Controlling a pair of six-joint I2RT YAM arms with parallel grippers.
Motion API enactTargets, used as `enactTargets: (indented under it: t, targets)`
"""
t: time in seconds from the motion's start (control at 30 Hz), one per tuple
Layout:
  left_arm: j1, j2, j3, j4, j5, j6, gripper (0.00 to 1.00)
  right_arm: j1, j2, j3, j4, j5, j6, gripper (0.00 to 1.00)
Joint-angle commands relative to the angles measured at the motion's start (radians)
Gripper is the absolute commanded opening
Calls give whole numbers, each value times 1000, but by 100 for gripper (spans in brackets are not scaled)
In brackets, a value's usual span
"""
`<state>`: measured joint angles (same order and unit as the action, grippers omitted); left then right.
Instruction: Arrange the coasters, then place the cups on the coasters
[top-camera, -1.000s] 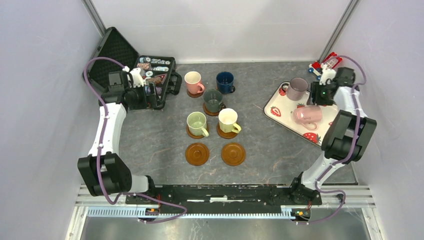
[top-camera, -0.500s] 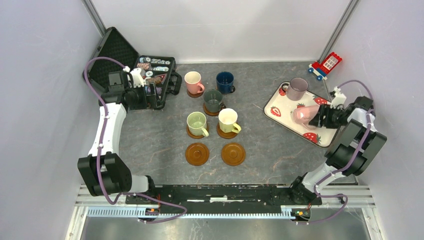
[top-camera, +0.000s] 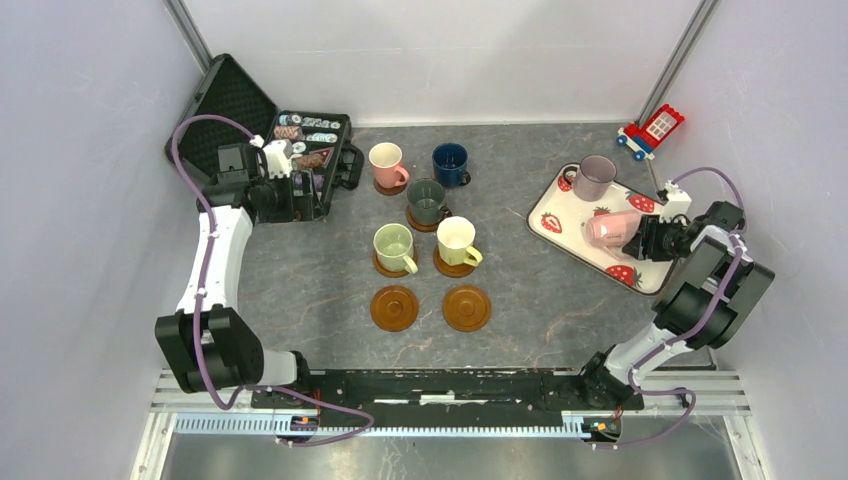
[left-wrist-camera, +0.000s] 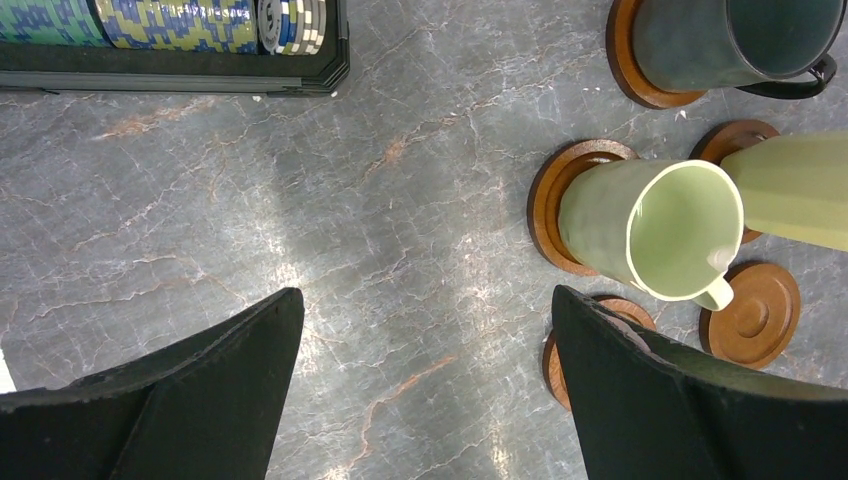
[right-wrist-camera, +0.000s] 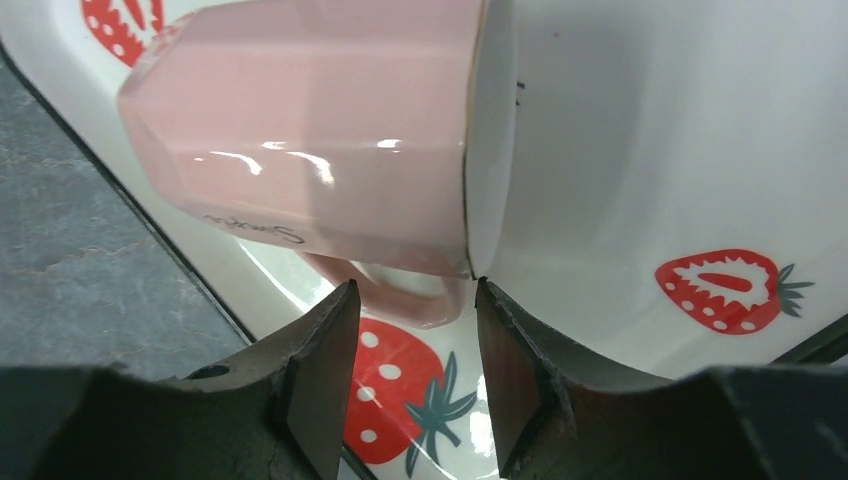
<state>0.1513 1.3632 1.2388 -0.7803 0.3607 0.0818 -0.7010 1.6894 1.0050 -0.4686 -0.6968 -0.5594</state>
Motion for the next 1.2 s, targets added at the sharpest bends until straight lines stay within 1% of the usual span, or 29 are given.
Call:
enactTargets:
  t: [0.0, 0.13, 0.2, 0.33, 0.43, 0.5, 0.57, 0.7, 0.8, 0.93, 1.03, 1.17]
  targets:
    - [3, -37, 24, -5, 9, 49, 100, -4, 40, -18, 101, 34, -30, 53]
    - [4, -34, 24, -10, 2, 53, 100, -3, 102, -1, 137, 18, -33, 54]
    - [4, -31, 28, -11, -1, 57, 100, -2, 130, 0, 152, 0, -35, 52]
    - [4, -15, 46, -21, -9, 62, 100, 0, 161, -34, 198, -39, -32, 48]
    - [4, -7, 57, -22, -15, 62, 100, 1, 188, -42, 208, -72, -22, 41]
    - [4, -4, 61, -22, -16, 62, 100, 1, 205, -40, 210, -80, -18, 32]
    - [4, 1, 65, -22, -17, 60, 100, 0, 209, -37, 214, -85, -14, 20]
    - [4, 7, 67, -20, -16, 53, 100, 0, 179, -8, 203, -71, 1, 0]
    - [4, 10, 61, -20, -8, 44, 100, 0, 136, 36, 178, -64, 10, 0]
    - [4, 1, 42, 4, -2, 31, 100, 4, 44, 76, 193, -33, 61, 0]
    - [3, -2, 32, 19, 2, 27, 100, 27, -39, 88, 209, 67, 48, 0]
    - [4, 0, 20, 28, 2, 24, 100, 97, -156, 58, 255, 237, -20, 0]
